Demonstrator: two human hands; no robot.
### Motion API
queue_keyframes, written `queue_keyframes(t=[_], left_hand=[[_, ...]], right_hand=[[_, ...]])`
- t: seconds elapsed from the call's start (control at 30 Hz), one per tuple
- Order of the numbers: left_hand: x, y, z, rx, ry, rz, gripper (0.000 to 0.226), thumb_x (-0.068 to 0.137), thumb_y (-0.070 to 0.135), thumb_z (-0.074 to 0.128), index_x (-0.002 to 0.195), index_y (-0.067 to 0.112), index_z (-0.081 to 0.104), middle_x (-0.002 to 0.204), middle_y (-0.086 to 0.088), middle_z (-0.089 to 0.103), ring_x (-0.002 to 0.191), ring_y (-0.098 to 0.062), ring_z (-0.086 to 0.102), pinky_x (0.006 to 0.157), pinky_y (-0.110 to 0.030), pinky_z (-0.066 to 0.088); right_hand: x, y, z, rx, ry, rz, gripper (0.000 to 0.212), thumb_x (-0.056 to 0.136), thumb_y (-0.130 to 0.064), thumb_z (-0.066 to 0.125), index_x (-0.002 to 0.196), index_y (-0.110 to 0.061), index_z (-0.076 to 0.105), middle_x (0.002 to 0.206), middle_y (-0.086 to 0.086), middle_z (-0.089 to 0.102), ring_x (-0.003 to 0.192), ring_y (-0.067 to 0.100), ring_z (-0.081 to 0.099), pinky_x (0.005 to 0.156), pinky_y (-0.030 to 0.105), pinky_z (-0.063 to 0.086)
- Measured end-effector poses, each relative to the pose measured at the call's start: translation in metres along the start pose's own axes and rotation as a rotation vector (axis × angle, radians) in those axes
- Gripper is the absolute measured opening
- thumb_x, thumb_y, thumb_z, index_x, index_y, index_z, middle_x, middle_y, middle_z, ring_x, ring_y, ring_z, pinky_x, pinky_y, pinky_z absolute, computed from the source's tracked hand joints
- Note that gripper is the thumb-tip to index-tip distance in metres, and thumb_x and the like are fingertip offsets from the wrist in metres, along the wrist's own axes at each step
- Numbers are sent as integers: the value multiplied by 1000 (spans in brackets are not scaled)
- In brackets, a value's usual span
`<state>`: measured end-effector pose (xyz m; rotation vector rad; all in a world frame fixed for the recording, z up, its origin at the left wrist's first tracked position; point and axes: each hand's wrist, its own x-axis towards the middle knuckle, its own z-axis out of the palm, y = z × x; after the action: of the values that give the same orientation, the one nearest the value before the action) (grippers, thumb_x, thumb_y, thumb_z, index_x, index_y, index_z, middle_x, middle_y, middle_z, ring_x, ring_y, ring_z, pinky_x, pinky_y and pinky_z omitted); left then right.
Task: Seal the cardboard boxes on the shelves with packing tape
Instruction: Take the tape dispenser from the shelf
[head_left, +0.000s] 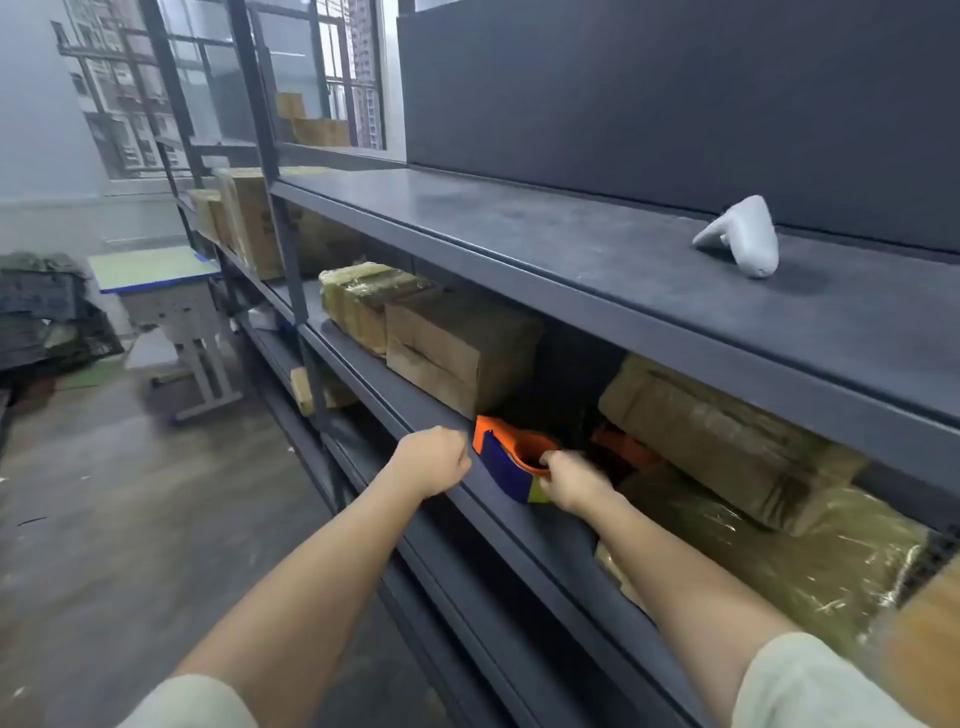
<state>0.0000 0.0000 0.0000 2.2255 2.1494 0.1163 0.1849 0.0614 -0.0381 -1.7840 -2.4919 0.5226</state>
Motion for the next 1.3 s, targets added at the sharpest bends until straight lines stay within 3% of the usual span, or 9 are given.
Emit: queue_keyframes(t=[0.2, 0.47, 0.87, 1.03, 1.2, 1.3], left_hand=[[21, -9, 17, -8, -114, 41, 29, 95, 21, 34, 103, 6, 57, 104, -10, 62, 94, -27, 59, 80, -38, 50], [28, -20, 37, 5, -174, 38, 33, 96, 22, 32, 111, 6, 56, 112, -11, 61, 101, -29, 57, 83, -38, 48], [18, -38, 37, 35, -137, -37, 31, 96, 23, 33, 108, 7, 57, 110, -11, 63, 99, -28, 59, 76, -34, 44], [14, -31, 34, 51, -104, -26, 32, 96, 24, 33, 107, 7, 59, 109, -10, 63, 98, -27, 59, 77, -35, 45], [6, -29, 33, 61, -92, -26, 30, 97, 24, 33, 107, 8, 57, 106, -9, 63, 95, -25, 59, 76, -33, 45], [0, -29, 30, 59, -71, -43, 30, 96, 24, 33, 109, 9, 56, 109, -8, 62, 98, -26, 58, 76, -33, 44]], right_hand=[[21, -6, 14, -42, -26, 43, 26, 93, -22, 49, 114, -8, 55, 115, 13, 59, 104, 28, 58, 89, 39, 49], [40, -8, 36, -144, -17, 44, 33, 95, -30, 51, 118, -7, 52, 119, 13, 57, 109, 29, 56, 85, 36, 47], [44, -7, 44, -214, 73, 3, 24, 95, -22, 49, 116, -11, 48, 114, 10, 61, 105, 28, 57, 71, 32, 40], [37, -6, 43, -232, 114, -13, 26, 95, -25, 48, 117, -11, 47, 115, 11, 61, 109, 29, 56, 82, 35, 43], [30, -6, 40, -205, 113, -26, 25, 96, -25, 48, 116, -12, 48, 113, 9, 61, 105, 26, 58, 72, 31, 38], [24, -11, 38, -223, 109, -60, 23, 96, -26, 48, 115, -14, 50, 112, 8, 61, 107, 26, 55, 82, 34, 37]])
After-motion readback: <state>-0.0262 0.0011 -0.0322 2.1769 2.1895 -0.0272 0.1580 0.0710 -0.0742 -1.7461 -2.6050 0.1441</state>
